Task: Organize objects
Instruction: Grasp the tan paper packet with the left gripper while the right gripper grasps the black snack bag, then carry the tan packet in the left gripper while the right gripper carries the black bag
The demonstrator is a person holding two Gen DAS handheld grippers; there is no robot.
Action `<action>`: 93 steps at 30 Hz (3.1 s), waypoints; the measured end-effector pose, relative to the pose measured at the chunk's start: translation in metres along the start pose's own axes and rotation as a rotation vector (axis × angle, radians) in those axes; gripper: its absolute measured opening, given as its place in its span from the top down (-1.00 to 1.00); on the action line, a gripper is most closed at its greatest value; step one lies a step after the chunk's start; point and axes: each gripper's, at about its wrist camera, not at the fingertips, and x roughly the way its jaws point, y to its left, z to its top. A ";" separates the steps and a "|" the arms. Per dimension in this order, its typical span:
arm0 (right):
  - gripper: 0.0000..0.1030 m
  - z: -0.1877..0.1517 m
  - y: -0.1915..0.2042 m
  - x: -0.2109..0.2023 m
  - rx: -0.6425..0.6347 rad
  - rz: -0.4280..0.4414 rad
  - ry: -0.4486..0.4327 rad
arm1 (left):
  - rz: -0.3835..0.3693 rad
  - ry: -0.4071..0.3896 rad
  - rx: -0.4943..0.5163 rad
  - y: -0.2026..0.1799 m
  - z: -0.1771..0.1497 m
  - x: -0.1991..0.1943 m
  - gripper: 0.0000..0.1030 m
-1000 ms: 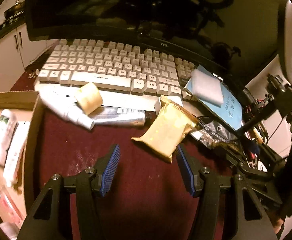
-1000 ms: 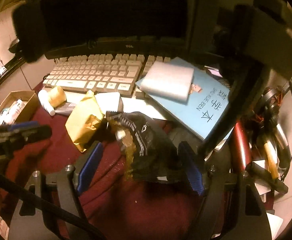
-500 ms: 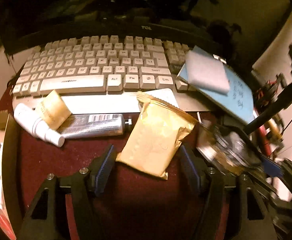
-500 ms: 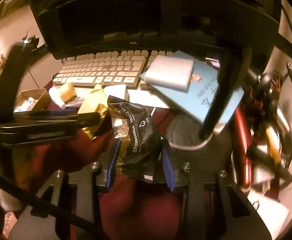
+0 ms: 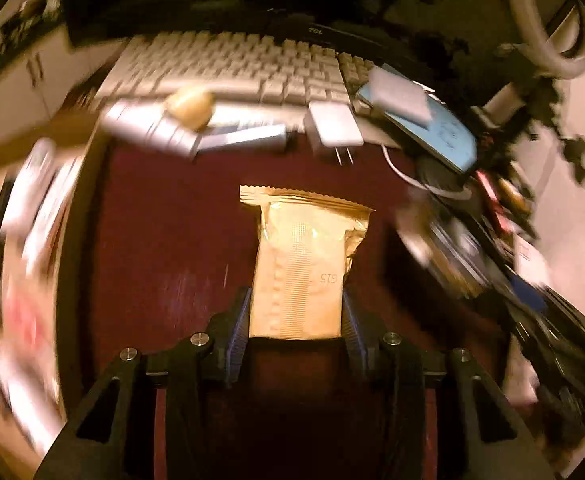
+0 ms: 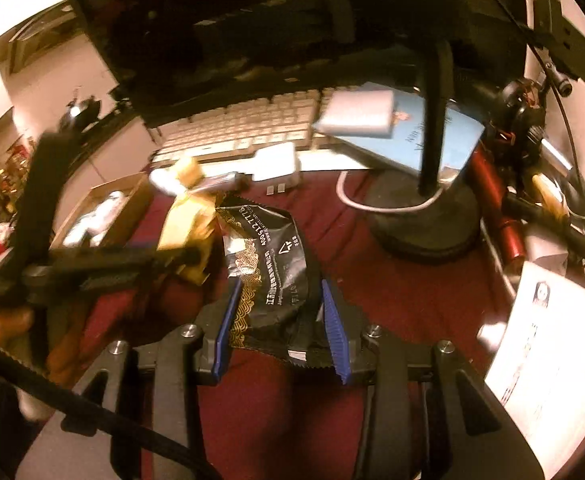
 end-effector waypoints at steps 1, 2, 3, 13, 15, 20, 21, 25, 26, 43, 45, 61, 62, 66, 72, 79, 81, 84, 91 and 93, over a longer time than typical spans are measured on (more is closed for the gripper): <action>0.26 -0.002 0.006 0.000 -0.007 0.009 0.001 | -0.006 0.007 -0.017 0.005 -0.011 -0.006 0.26; 0.26 -0.005 0.011 0.002 -0.015 0.017 0.006 | 0.009 0.014 -0.033 0.010 -0.021 -0.010 0.26; 0.25 -0.007 0.014 0.006 -0.019 0.020 0.014 | 0.030 0.021 -0.035 0.012 -0.028 -0.010 0.26; -0.56 -0.014 0.036 0.005 -0.036 0.022 0.016 | 0.026 -0.001 -0.017 0.021 -0.042 -0.015 0.26; -0.56 -0.010 0.035 0.008 -0.022 0.027 0.023 | 0.013 -0.003 -0.024 0.025 -0.044 -0.017 0.26; -0.55 -0.012 0.039 0.032 -0.018 0.028 0.096 | -0.011 -0.017 -0.044 0.035 -0.045 -0.019 0.26; -0.55 -0.014 0.040 0.035 -0.023 0.032 0.105 | -0.016 -0.021 -0.050 0.037 -0.045 -0.019 0.26; -0.35 -0.022 0.047 0.047 -0.043 0.002 0.131 | -0.029 -0.035 -0.053 0.041 -0.047 -0.019 0.26; -0.25 -0.023 0.047 0.050 -0.043 -0.001 0.134 | -0.030 -0.040 -0.049 0.040 -0.049 -0.020 0.26; 0.51 -0.014 0.081 0.023 -0.040 0.045 0.018 | -0.093 -0.217 -0.125 0.061 -0.071 -0.089 0.26; 0.51 -0.009 0.090 0.022 -0.046 0.067 0.005 | -0.087 -0.236 -0.140 0.068 -0.073 -0.099 0.26; 0.51 0.030 0.174 0.081 -0.063 0.229 0.050 | 0.001 -0.380 -0.329 0.177 -0.059 -0.146 0.26; 0.51 0.033 0.181 0.088 -0.065 0.232 0.060 | 0.007 -0.383 -0.338 0.183 -0.058 -0.146 0.26; 0.51 0.038 0.212 0.108 -0.112 0.246 0.074 | 0.040 -0.399 -0.393 0.220 -0.049 -0.147 0.26; 0.51 0.039 0.245 0.130 -0.166 0.234 0.084 | 0.048 -0.373 -0.440 0.259 -0.037 -0.136 0.26; 0.51 0.030 0.260 0.142 -0.187 0.226 0.115 | 0.046 -0.326 -0.433 0.262 -0.039 -0.122 0.26; 0.51 0.026 0.264 0.143 -0.215 0.215 0.125 | 0.050 -0.322 -0.425 0.258 -0.036 -0.120 0.26; 0.51 0.021 0.263 0.146 -0.238 0.198 0.151 | 0.047 -0.296 -0.419 0.255 -0.030 -0.111 0.26; 0.51 0.026 0.258 0.151 -0.253 0.151 0.150 | 0.071 -0.225 -0.417 0.251 -0.015 -0.092 0.26; 0.51 0.028 0.260 0.153 -0.264 0.147 0.143 | 0.074 -0.205 -0.421 0.253 -0.010 -0.086 0.26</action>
